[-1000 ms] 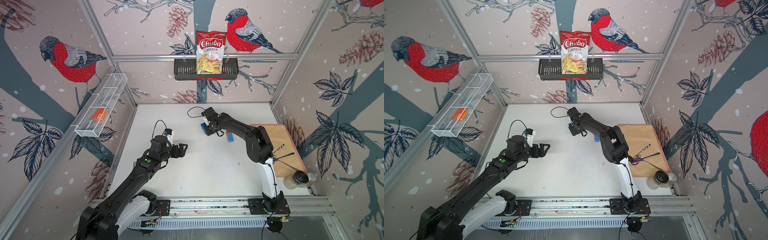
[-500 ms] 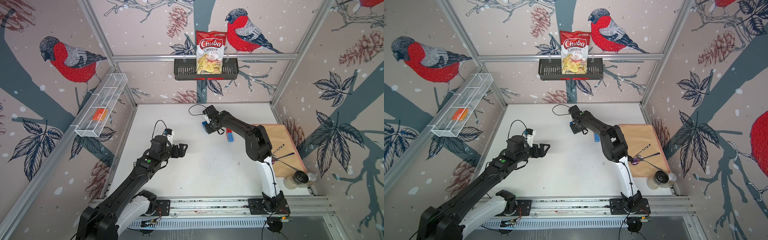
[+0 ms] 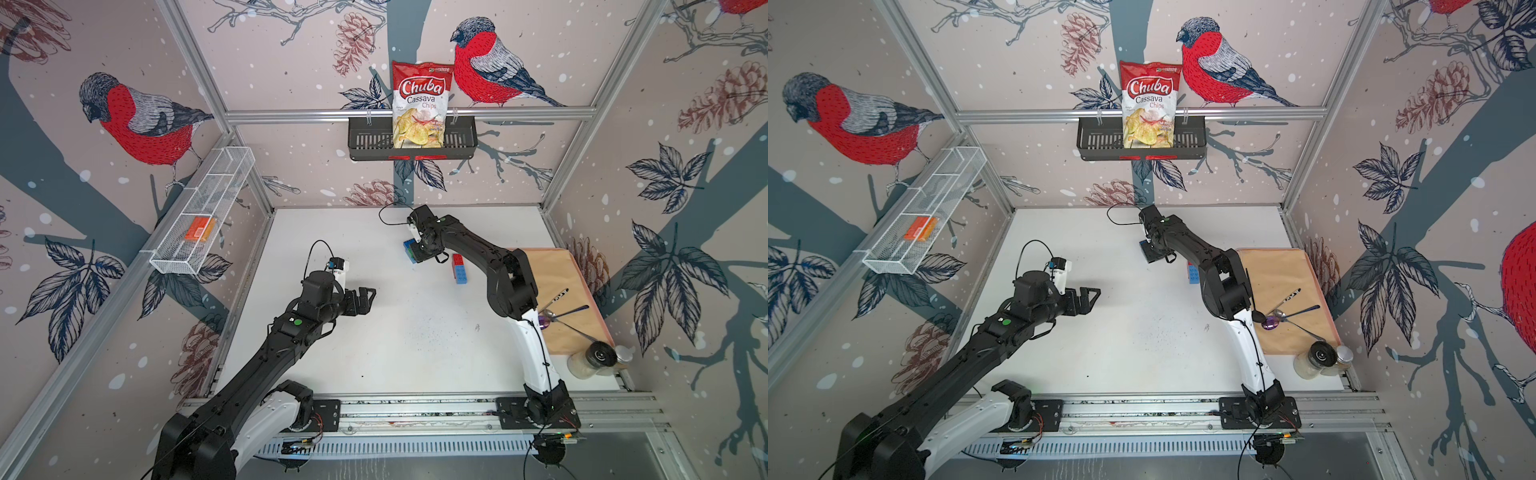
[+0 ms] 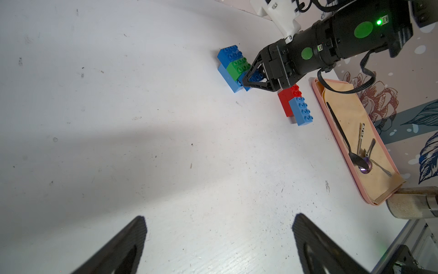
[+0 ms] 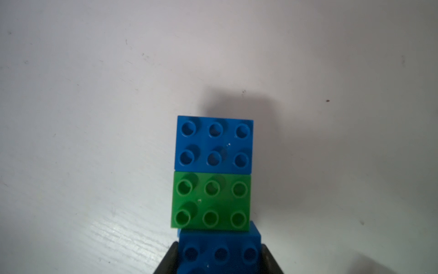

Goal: Assemble a rectangle with lego
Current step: Assemble the lego brick with the lego brick.

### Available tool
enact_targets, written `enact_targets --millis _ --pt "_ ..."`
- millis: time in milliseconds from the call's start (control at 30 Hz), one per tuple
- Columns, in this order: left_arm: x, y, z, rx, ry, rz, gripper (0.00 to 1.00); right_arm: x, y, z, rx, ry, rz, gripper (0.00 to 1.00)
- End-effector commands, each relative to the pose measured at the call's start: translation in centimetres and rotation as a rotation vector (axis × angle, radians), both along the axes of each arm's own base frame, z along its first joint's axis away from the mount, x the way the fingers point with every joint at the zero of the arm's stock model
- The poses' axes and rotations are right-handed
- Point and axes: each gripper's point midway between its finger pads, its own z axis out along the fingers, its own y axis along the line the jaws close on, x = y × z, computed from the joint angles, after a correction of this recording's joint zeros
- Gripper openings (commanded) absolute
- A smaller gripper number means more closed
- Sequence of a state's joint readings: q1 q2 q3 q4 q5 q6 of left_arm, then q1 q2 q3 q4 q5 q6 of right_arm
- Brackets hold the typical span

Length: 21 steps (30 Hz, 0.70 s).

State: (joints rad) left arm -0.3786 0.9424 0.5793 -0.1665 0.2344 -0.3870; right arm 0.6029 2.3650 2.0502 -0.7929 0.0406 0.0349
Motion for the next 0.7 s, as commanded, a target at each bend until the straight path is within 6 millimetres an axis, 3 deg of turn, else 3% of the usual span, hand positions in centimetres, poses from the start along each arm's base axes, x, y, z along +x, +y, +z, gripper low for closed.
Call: enact_targets --millis 0,667 --pt "0.4 0.0 0.6 -0.003 -0.035 -0.001 0.96 -0.8 -0.3 -1.1 -0.015 0.051 -0.012 0.32" --pt "0.5 0.0 0.4 0.002 -0.027 0.002 0.96 -1.3 0.9 -1.4 -0.004 0.066 0.016 0.32"
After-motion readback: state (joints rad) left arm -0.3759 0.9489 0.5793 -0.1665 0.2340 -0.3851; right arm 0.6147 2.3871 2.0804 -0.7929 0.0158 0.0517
